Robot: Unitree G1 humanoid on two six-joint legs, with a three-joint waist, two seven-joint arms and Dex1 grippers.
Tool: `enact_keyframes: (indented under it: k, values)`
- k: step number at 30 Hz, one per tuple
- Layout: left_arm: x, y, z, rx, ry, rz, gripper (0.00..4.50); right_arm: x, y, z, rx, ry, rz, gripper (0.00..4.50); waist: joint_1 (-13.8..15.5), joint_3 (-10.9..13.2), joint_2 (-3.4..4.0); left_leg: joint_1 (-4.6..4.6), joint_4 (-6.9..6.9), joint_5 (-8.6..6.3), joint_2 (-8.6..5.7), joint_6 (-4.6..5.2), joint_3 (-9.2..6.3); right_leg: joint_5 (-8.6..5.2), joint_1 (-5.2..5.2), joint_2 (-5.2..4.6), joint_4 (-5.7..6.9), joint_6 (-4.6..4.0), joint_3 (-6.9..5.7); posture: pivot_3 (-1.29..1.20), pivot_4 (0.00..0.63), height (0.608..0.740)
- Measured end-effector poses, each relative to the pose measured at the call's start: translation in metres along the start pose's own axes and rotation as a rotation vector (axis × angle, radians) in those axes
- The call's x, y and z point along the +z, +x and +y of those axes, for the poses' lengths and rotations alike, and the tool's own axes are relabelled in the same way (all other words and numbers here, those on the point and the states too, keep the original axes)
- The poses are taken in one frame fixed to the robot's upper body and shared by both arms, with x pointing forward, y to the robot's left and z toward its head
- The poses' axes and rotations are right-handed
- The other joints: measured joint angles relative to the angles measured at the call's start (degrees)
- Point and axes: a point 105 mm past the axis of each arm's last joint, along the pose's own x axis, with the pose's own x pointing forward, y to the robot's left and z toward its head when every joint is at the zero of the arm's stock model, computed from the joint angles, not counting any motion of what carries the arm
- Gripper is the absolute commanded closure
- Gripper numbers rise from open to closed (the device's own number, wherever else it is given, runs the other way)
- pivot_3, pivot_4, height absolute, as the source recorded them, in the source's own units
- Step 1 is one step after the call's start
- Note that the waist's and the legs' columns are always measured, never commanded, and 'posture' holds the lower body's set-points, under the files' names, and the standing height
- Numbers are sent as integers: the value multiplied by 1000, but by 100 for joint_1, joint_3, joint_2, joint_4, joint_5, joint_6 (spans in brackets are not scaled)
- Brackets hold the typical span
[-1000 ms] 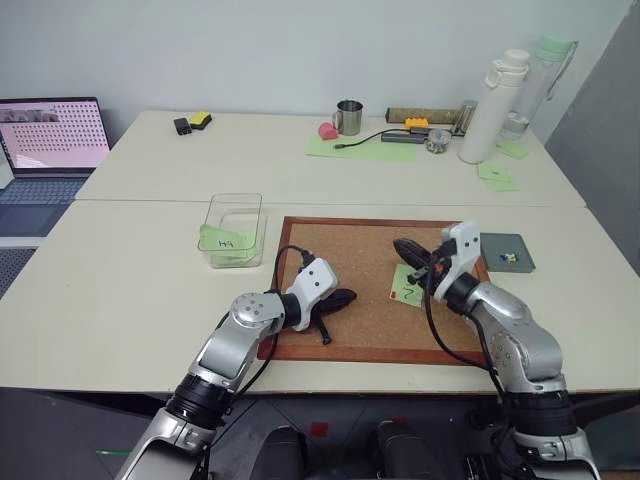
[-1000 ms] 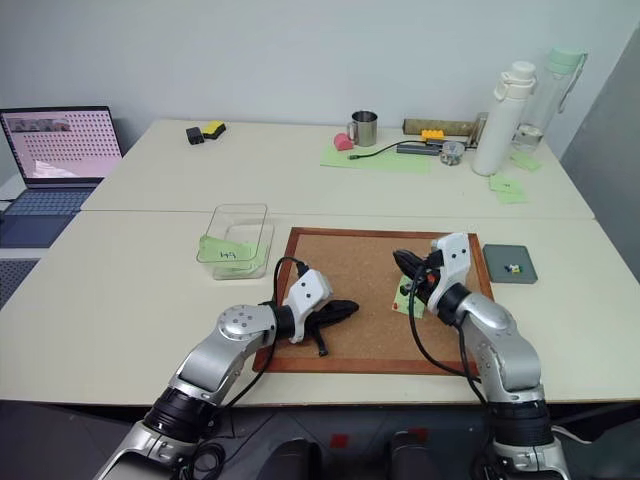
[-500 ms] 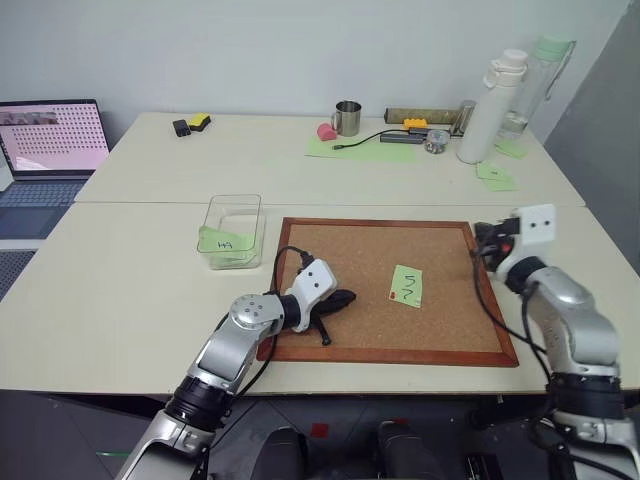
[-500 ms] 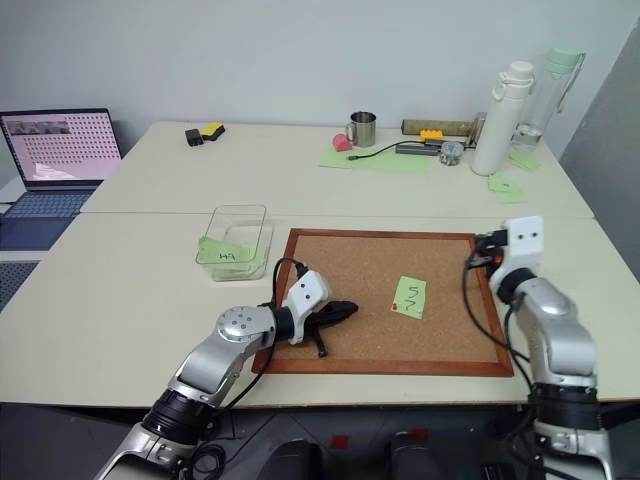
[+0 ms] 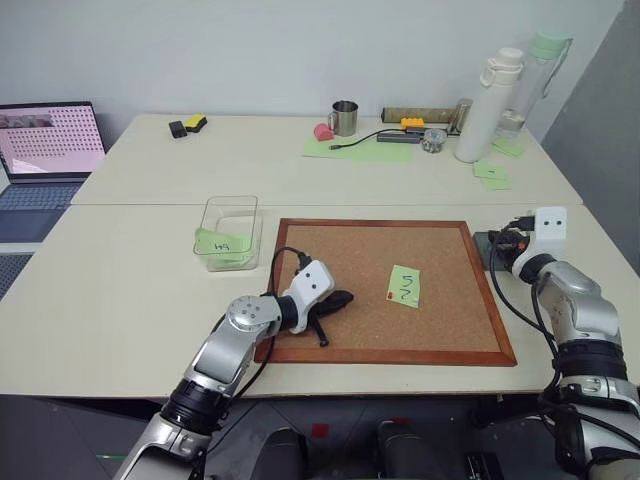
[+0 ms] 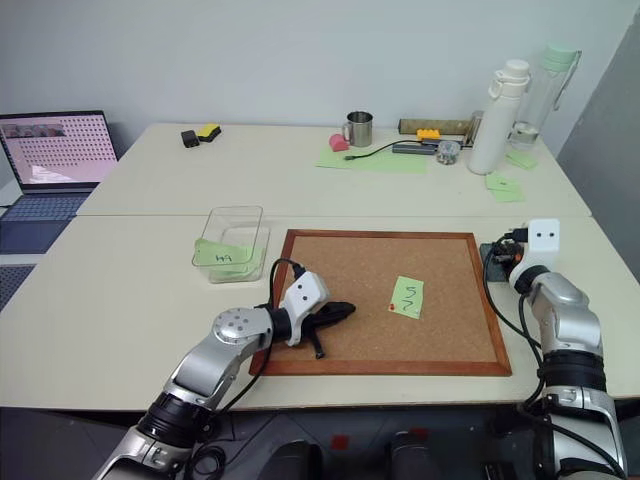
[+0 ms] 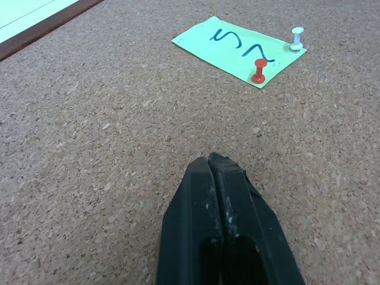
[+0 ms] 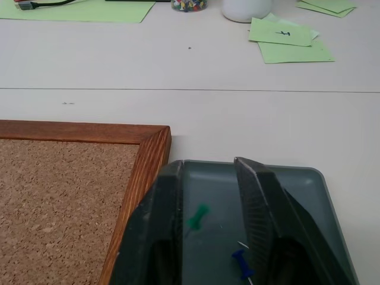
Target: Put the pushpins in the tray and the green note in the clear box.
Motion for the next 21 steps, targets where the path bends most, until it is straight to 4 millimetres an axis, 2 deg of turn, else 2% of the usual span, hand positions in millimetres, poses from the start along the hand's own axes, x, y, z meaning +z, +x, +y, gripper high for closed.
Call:
enact_keyframes:
  k: [7,10,12,15,18,21]
  values:
    - [1,-1,0,8,0,-1,4500,3,-4,-1,10,9,-21,3039,-7,0,0,0,-1,0,1,0,0,-1,-1,0,0,1,0,0,150,740]
    - [0,-2,0,8,-1,1,4500,6,-15,9,82,2,-59,3039,-6,0,0,-1,-4,0,3,0,-3,-3,-2,1,-1,3,0,0,150,740]
    - [0,-2,0,8,1,1,4500,9,-28,24,182,6,-78,3039,-6,-1,1,-2,-4,0,6,0,-8,-12,-4,4,-1,18,3,0,150,740]
    - [-1,-3,0,8,-1,5,4500,8,-59,67,410,10,-86,3039,-13,-3,4,0,-5,-1,13,1,-18,-15,-3,11,0,19,1,0,150,740]
    - [-2,-3,1,11,-3,8,4500,2,-82,99,550,-4,-62,3039,-21,-6,7,4,-4,-1,13,1,-18,-16,-3,12,2,20,2,0,150,740]
    - [-2,-3,1,10,-4,13,4500,-4,-94,124,633,-56,-42,3039,-33,-7,7,4,-4,-1,12,1,-16,-16,-3,12,0,19,3,0,150,740]
